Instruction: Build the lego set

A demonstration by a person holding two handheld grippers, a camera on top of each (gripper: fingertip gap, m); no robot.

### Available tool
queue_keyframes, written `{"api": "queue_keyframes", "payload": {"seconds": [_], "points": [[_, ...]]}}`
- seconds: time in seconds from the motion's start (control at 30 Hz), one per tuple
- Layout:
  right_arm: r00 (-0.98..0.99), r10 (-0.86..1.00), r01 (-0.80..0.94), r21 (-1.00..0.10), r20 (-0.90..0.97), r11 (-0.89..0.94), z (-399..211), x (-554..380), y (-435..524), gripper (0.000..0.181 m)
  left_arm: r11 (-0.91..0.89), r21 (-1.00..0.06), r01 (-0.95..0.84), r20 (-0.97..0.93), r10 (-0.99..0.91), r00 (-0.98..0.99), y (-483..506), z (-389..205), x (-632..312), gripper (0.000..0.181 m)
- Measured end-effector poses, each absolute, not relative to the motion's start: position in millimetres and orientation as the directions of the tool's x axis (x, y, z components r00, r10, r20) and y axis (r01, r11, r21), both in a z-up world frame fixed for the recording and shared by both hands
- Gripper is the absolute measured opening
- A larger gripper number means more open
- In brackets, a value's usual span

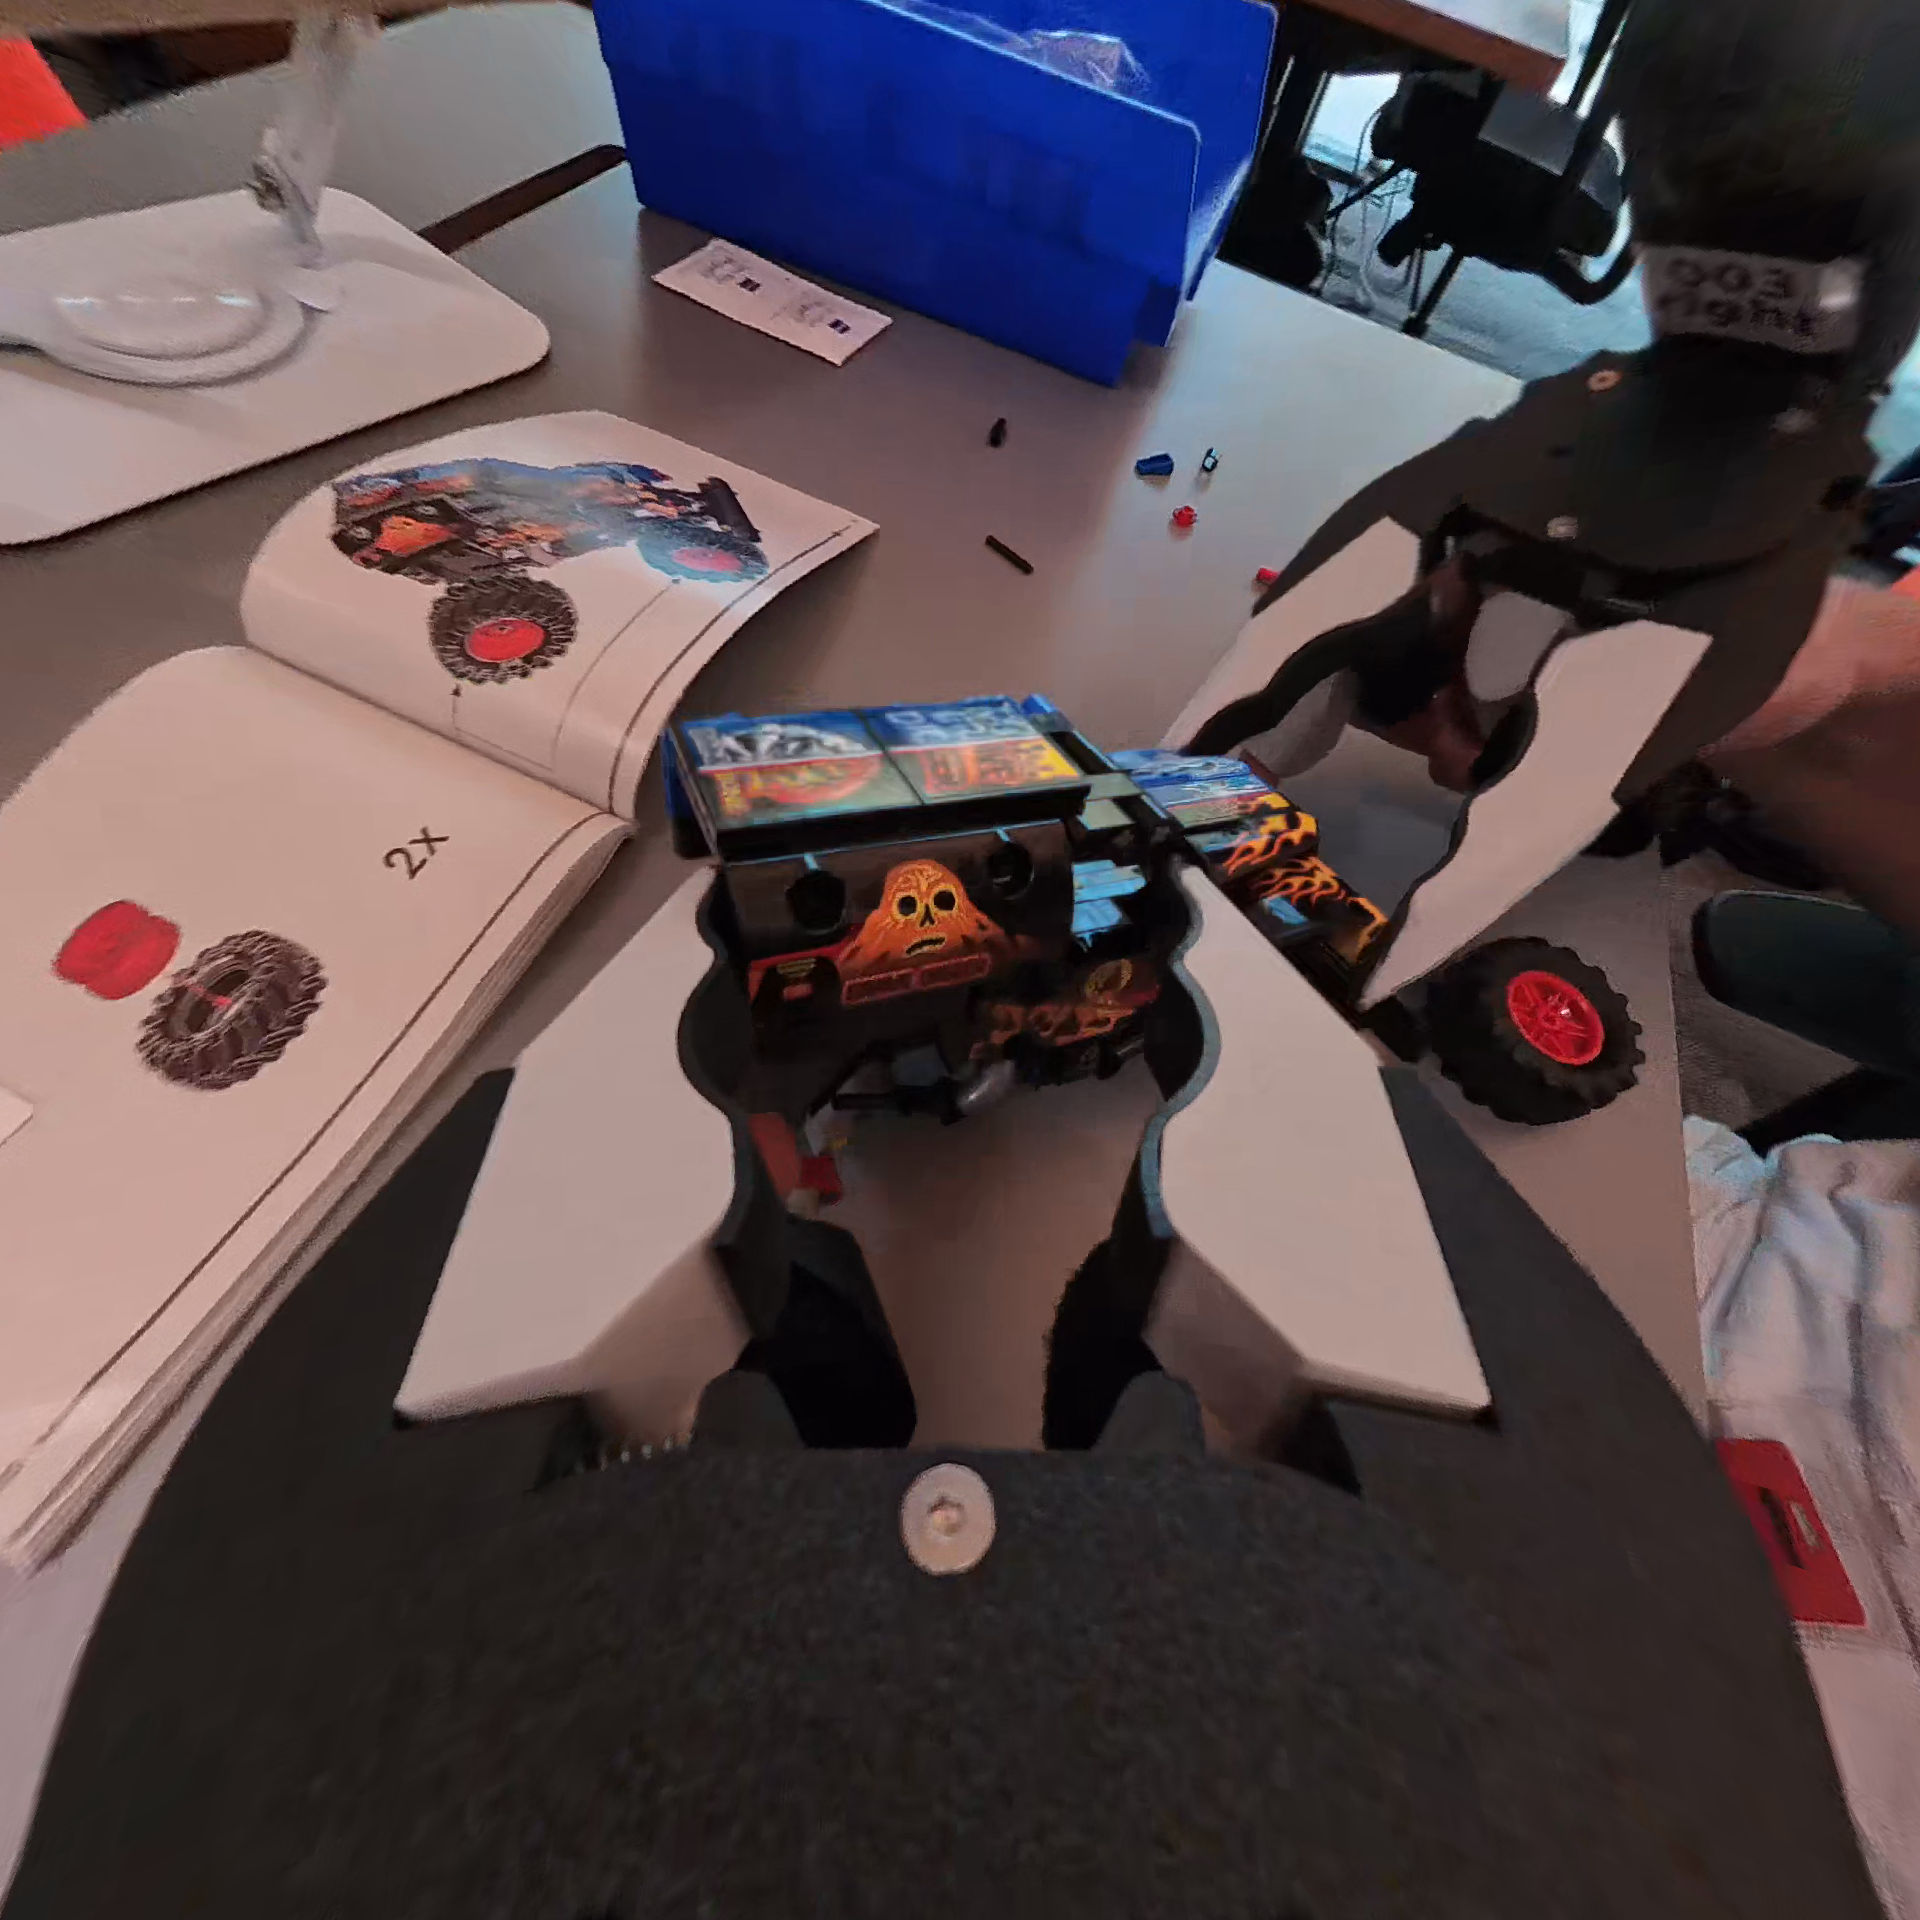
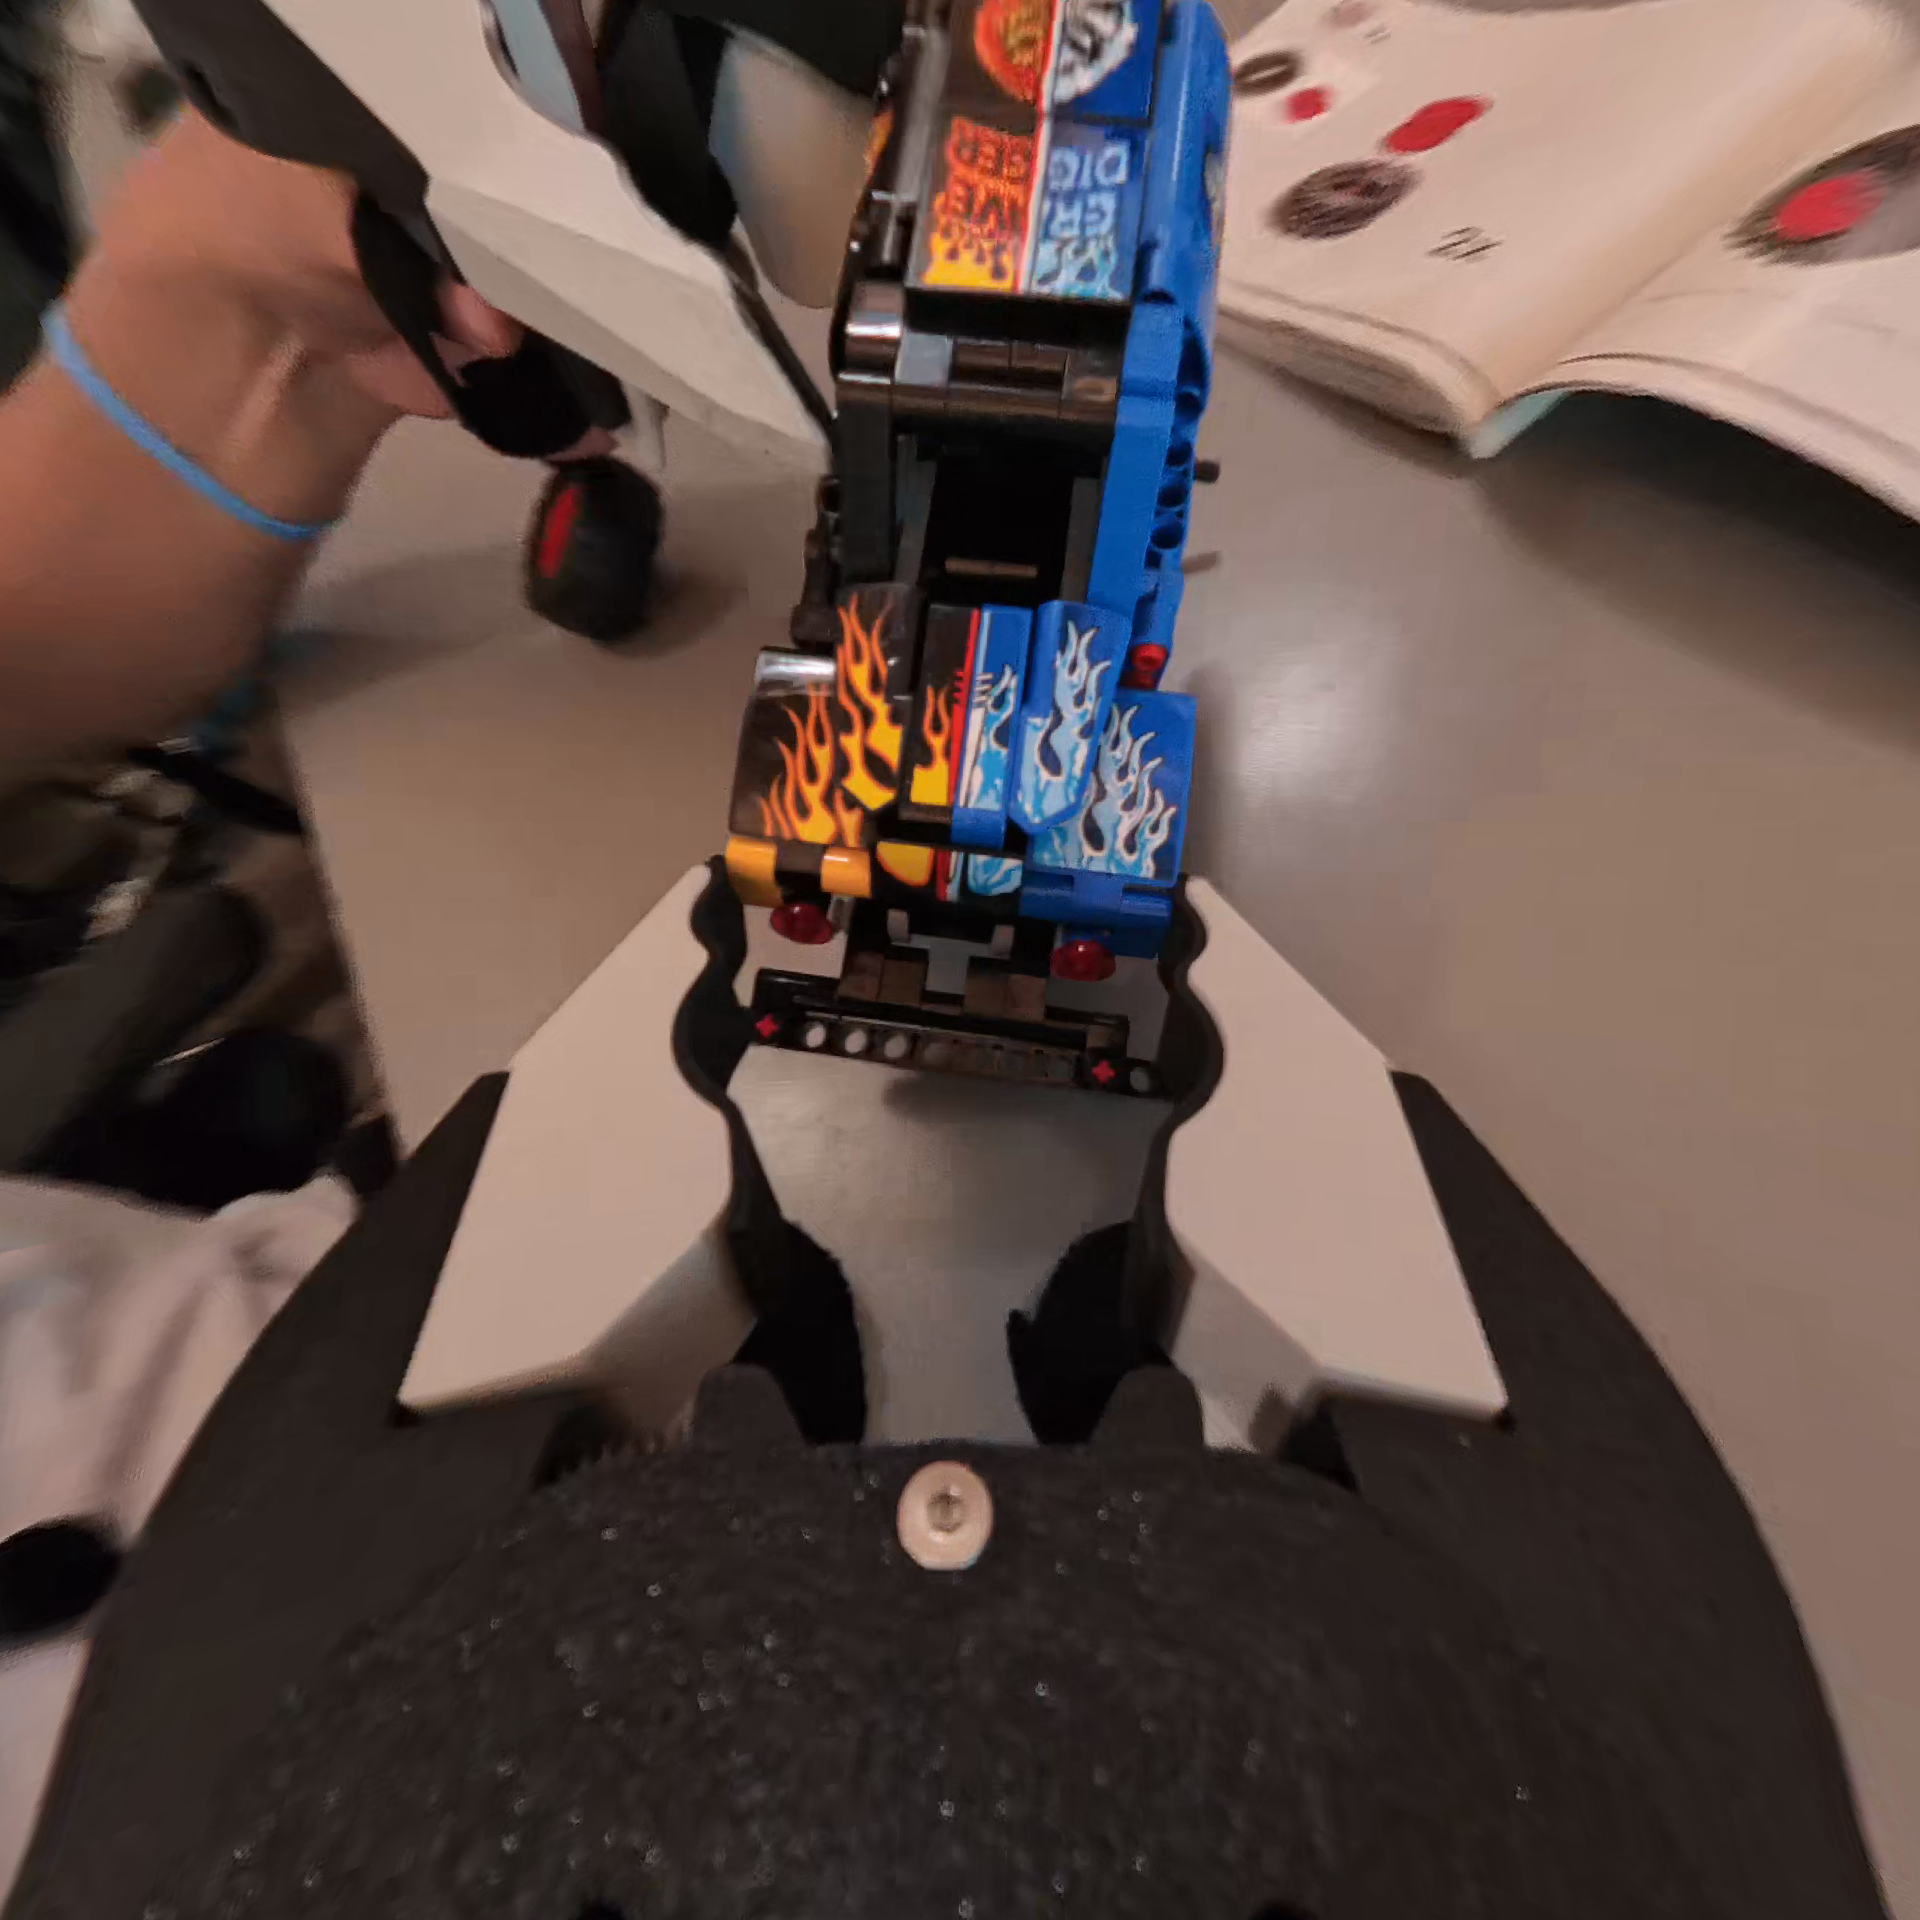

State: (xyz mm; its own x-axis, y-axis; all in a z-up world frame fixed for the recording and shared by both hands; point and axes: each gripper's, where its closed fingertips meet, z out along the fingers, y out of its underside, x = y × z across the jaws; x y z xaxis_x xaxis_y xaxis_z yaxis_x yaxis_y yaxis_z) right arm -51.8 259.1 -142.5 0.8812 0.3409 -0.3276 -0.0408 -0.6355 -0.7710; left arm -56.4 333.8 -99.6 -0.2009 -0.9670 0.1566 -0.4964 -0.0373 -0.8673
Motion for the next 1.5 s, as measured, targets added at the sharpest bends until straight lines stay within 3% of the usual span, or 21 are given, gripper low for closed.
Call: {"api": "queue_keyframes", "payload": {"seconds": [0.03,0.17,0.3,0.57,0.67,0.8,0.9,0.97,1.07,1.27,1.4,1.5], "points": [[0.846,0.379,-0.046,-0.761,-0.374,-0.647,-139.8,-57.8,260.2,0.080,-0.021,-0.863,-0.504,0.130,-0.975,-0.181,335.6,-96.3,-63.3,0.071],[0.778,0.458,0.000,-0.729,-0.431,-0.684,-145.2,-71.2,264.0,0.080,0.009,-0.819,-0.573,0.089,-0.986,-0.143,339.7,-104.7,-85.0,0.073],[0.692,0.467,-0.068,-0.693,-0.551,-0.718,-138.8,-79.9,263.3,0.076,-0.005,-0.815,-0.580,0.108,-0.984,-0.143,340.5,-104.4,-92.1,0.074],[0.650,0.445,-0.171,-0.689,-0.616,-0.705,-136.2,-77.4,268.3,0.075,0.013,-0.815,-0.579,0.103,-0.980,-0.168,343.8,-104.2,-81.0,0.083],[0.593,0.376,-0.279,-0.620,-0.712,-0.734,-132.8,-70.6,271.1,0.075,-0.010,-0.793,-0.609,0.128,-0.980,-0.150,349.1,-105.9,-69.4,0.083],[0.487,0.297,-0.397,-0.511,-0.822,-0.762,-128.9,-57.9,274.0,0.075,-0.078,-0.688,-0.721,0.235,-0.964,-0.120,355.0,-109.5,-52.7,0.082],[0.537,0.326,-0.387,-0.571,-0.778,-0.724,-131.3,-45.8,273.8,0.076,-0.075,-0.641,-0.764,0.268,-0.954,-0.131,355.2,-110.9,-41.0,0.079],[0.657,0.364,-0.304,-0.674,-0.660,-0.673,-137.7,-38.2,272.7,0.080,-0.030,-0.617,-0.787,0.220,-0.966,-0.136,358.7,-115.6,-34.8,0.061],[0.813,0.377,-0.144,-0.780,-0.444,-0.608,-148.8,-25.8,271.0,0.076,0.053,-0.579,-0.814,0.196,-0.960,-0.202,349.7,-124.6,-27.6,0.065],[0.745,0.348,-0.240,-0.716,-0.569,-0.656,-145.0,-20.8,265.2,0.075,0.083,-0.632,-0.771,0.155,-0.961,-0.231,347.4,-120.1,-22.2,0.065],[0.629,0.308,-0.381,-0.628,-0.714,-0.679,-136.8,-13.5,267.5,0.075,0.194,-0.749,-0.634,0.021,-0.949,-0.315,361.1,-103.6,-42.5,0.070],[0.532,0.302,-0.447,-0.565,-0.791,-0.694,-132.4,-12.8,267.7,0.075,0.264,-0.789,-0.554,-0.074,-0.937,-0.341,363.8,-114.7,-51.2,0.059]]}}
